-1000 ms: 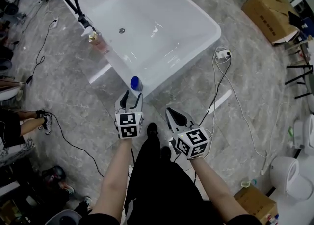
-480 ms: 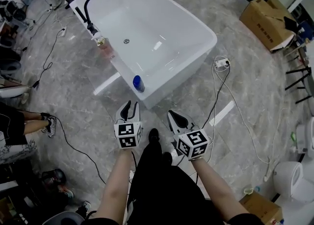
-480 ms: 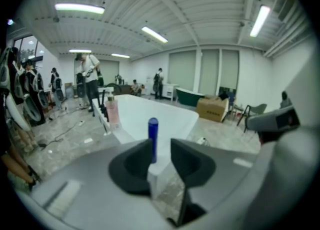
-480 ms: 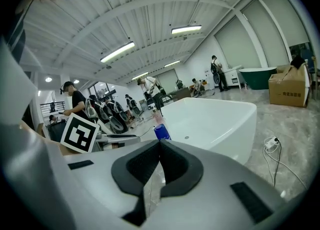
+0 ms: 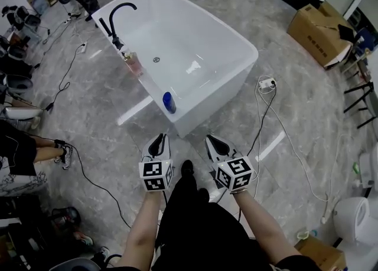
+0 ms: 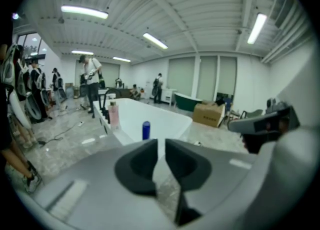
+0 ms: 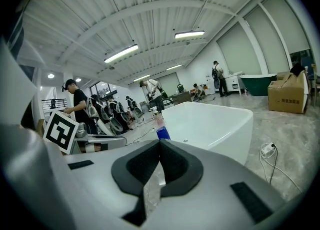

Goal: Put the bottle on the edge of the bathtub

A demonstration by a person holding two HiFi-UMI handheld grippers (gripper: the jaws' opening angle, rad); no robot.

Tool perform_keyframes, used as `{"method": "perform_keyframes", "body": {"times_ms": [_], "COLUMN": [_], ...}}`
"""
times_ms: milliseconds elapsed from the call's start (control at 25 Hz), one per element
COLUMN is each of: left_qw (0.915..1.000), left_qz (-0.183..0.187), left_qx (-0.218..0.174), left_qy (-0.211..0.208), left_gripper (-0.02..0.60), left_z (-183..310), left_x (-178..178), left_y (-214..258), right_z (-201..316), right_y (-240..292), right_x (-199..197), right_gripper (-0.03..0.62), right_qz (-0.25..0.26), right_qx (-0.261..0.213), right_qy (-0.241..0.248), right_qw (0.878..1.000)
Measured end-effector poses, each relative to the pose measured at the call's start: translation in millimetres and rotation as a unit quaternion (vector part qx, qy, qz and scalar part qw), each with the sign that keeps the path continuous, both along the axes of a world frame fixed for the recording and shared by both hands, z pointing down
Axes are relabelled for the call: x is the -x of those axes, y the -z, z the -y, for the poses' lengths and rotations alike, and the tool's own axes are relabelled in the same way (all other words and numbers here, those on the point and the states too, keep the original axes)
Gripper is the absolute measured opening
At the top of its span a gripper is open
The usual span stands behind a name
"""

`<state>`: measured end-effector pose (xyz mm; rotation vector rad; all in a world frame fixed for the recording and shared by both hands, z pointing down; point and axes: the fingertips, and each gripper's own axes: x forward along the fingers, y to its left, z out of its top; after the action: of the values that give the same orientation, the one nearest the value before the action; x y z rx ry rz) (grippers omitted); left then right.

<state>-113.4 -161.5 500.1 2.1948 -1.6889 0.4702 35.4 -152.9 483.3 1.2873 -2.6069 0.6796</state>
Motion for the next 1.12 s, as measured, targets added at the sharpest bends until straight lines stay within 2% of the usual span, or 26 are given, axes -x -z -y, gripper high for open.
{"method": "perform_keyframes", "body": {"times_ms": [240, 480, 1120], "left_qw": [0.9999, 0.9998, 0.9998], "left_qz": [0.013, 0.011, 0.001], "left_qx": [-0.006, -0.011, -0.010], "left_qy": [0.007, 0.011, 0.014], "left_gripper": [0.006, 0.005, 0.005], "left_z": [-24, -38, -48], "left_x": [4, 9, 10], "left_y": [10, 16, 18], "right_z": [-10, -20, -19], "right_y": [10, 14, 18], "right_x": [-6, -9, -3], "right_gripper": [0.002, 0.000, 0.000], "right_qz": [0.003, -0.011, 0.002], "right_qx": [-0.010, -0.016, -0.016], "right_qy": [-0.005, 0.000, 0.007], "right_qw": [1.000, 1.000, 1.000]}}
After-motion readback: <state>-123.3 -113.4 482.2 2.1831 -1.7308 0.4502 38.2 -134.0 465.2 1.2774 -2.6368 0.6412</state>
